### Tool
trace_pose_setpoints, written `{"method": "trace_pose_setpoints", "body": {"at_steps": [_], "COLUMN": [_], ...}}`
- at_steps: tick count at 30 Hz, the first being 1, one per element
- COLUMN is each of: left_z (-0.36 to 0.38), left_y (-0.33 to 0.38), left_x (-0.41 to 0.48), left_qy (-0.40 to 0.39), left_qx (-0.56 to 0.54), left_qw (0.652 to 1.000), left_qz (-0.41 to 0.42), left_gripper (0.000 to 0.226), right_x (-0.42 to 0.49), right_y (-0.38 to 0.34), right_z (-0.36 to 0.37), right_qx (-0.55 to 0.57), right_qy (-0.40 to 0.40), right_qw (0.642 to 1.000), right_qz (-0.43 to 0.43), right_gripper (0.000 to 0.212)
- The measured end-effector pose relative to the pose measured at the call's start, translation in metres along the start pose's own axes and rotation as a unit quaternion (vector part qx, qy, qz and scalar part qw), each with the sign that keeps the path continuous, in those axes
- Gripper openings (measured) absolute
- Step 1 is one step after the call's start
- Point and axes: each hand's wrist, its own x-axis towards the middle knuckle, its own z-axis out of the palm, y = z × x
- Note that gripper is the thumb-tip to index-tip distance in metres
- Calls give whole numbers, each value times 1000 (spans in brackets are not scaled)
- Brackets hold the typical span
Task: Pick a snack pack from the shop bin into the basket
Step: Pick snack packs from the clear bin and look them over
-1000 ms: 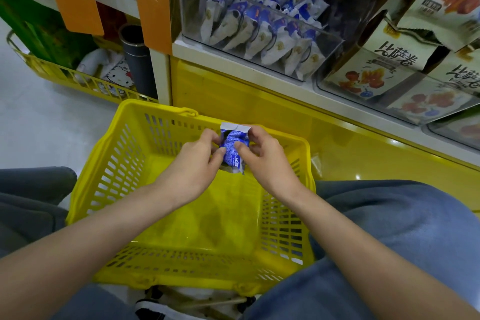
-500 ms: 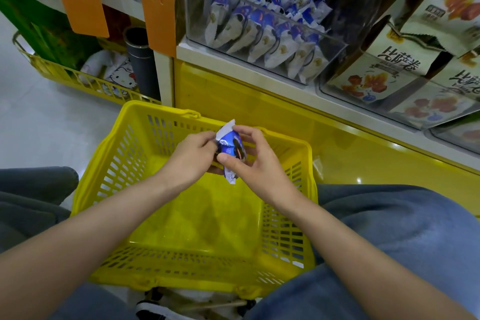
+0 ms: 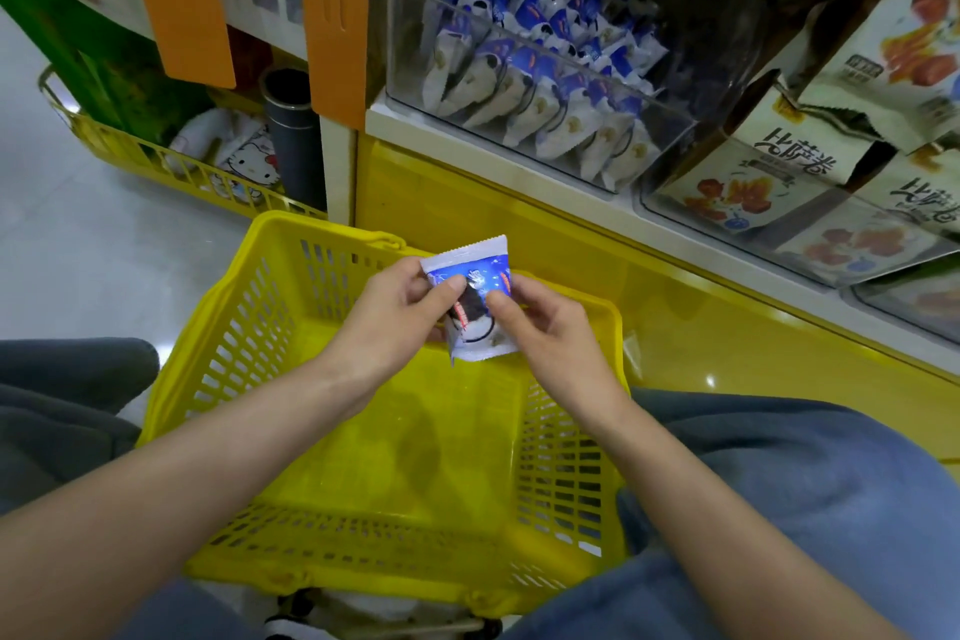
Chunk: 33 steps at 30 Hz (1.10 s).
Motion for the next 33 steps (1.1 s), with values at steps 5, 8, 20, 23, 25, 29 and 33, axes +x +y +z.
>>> {"method": "trace_pose_setpoints", "body": {"at_steps": [5, 8, 20, 23, 25, 29, 33], "left_z": [5, 4, -35, -45, -50, -59, -63], "left_y": [13, 24, 117, 122, 118, 110, 109], "left_x": [-2, -2, 39, 50, 55, 63, 69], "left_qy": [-85, -112, -40, -9, 9, 7, 10], "left_qx": [1, 88, 136, 138, 126, 110, 95], "left_qw": [993, 988, 986, 986, 988, 991, 992], "left_qz": [-81, -64, 86, 92, 85, 78, 79], "left_gripper": [27, 32, 30, 33, 34, 26, 27], "right_x": [-7, -8, 87, 138, 169, 201, 214], "right_y": [-7, -17, -141, -152, -150, -149, -149], "right_z": [-4, -7, -25, -19, -16, -18, -13], "right_qx": [53, 55, -202, -278, -324, -381, -460], "right_qy": [67, 78, 130, 127, 104, 30, 3], "right_qw": [995, 992, 959, 943, 938, 924, 888], "right_qz": [57, 77, -150, -132, -70, 6, -10], "right_gripper": [16, 14, 14, 20, 23, 15, 33]}}
